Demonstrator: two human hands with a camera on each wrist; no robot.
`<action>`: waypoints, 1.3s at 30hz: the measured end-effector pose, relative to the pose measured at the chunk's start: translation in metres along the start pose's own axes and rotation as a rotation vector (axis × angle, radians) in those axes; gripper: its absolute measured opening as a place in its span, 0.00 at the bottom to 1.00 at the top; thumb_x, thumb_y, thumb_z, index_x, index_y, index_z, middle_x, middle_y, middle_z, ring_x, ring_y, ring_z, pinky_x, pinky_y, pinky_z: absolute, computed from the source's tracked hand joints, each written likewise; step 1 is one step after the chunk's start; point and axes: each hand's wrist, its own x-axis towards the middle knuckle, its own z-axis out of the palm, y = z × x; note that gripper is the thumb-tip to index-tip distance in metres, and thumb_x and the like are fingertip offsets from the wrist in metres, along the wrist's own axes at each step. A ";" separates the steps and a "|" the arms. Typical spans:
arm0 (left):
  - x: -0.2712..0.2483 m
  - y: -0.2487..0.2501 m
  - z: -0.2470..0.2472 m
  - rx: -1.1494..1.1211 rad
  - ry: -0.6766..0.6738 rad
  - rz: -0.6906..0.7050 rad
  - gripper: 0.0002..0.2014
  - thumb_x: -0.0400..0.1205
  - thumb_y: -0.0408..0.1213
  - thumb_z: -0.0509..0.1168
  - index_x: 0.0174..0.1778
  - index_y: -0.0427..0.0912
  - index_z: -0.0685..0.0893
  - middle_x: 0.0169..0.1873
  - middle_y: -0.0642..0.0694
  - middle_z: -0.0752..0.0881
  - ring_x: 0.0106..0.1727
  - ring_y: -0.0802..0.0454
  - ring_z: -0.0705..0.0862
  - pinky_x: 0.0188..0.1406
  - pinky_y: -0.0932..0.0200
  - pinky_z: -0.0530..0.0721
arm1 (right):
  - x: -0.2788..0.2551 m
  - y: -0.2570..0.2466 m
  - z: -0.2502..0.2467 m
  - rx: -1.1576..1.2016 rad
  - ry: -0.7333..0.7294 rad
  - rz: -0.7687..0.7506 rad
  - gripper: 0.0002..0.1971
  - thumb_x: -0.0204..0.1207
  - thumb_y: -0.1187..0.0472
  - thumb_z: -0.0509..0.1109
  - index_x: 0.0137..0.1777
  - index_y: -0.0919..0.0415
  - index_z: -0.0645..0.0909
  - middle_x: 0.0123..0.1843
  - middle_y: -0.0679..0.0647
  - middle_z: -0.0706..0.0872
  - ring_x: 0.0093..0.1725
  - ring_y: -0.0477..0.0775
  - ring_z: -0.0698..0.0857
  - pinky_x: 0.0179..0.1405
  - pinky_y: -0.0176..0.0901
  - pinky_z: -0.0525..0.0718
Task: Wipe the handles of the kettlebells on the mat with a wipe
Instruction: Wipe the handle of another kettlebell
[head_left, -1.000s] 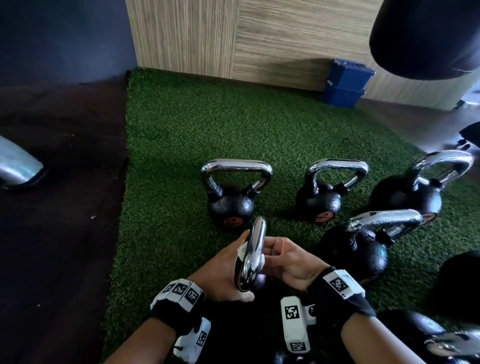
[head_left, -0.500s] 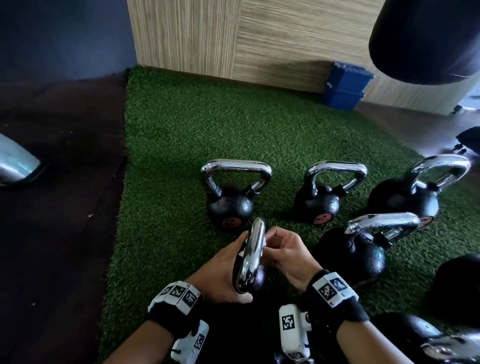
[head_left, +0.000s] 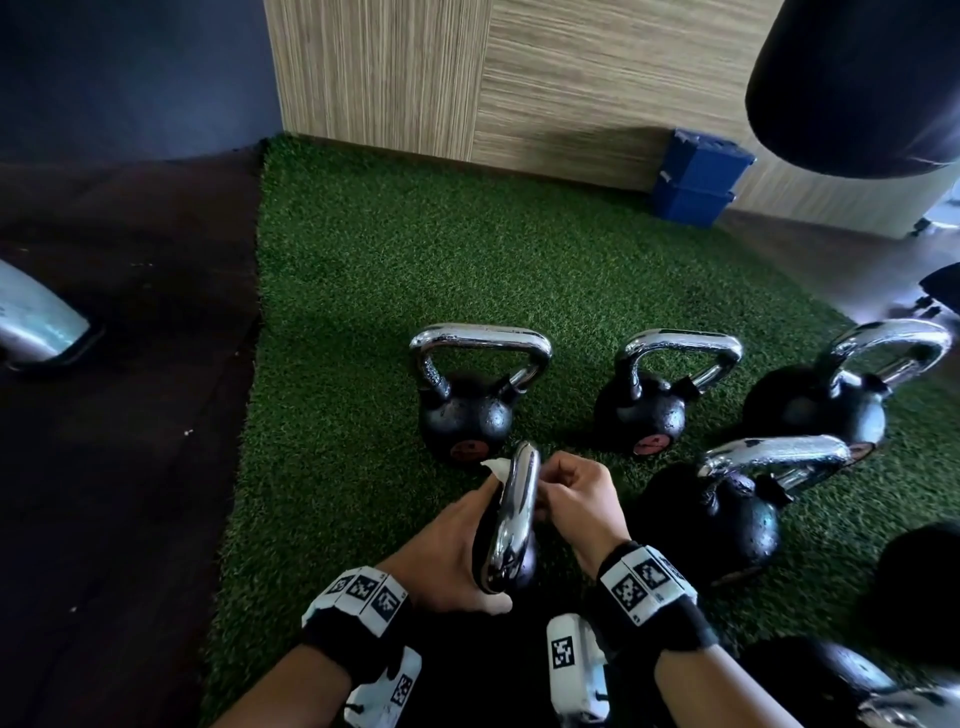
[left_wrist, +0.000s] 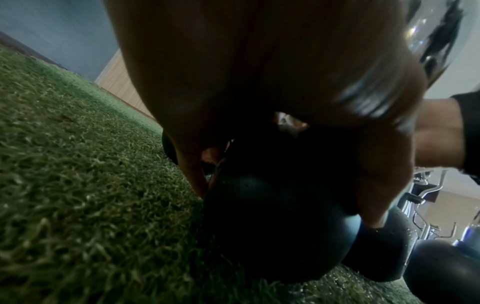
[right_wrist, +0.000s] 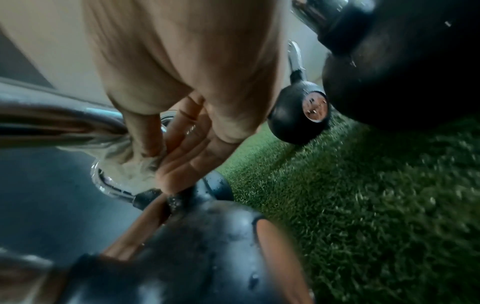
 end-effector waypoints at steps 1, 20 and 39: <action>0.000 0.000 0.000 -0.004 -0.004 -0.008 0.66 0.62 0.43 0.87 0.90 0.55 0.50 0.75 0.52 0.76 0.74 0.51 0.79 0.76 0.44 0.79 | 0.000 -0.001 0.001 0.004 0.007 0.025 0.12 0.70 0.78 0.70 0.31 0.62 0.86 0.28 0.55 0.88 0.23 0.48 0.85 0.23 0.38 0.82; -0.025 0.026 -0.009 0.180 0.048 -0.081 0.73 0.54 0.81 0.76 0.88 0.69 0.39 0.86 0.72 0.57 0.86 0.66 0.61 0.84 0.50 0.69 | -0.006 -0.028 -0.027 -0.552 -0.124 -0.122 0.03 0.74 0.61 0.73 0.39 0.56 0.84 0.33 0.55 0.91 0.31 0.55 0.91 0.34 0.48 0.92; -0.035 0.084 -0.068 0.598 -0.006 -0.032 0.45 0.74 0.53 0.73 0.76 0.92 0.53 0.60 0.72 0.69 0.51 0.71 0.79 0.46 0.77 0.71 | -0.047 -0.066 -0.067 -1.019 -0.375 -0.450 0.04 0.65 0.57 0.59 0.32 0.52 0.73 0.33 0.50 0.84 0.38 0.57 0.86 0.36 0.44 0.83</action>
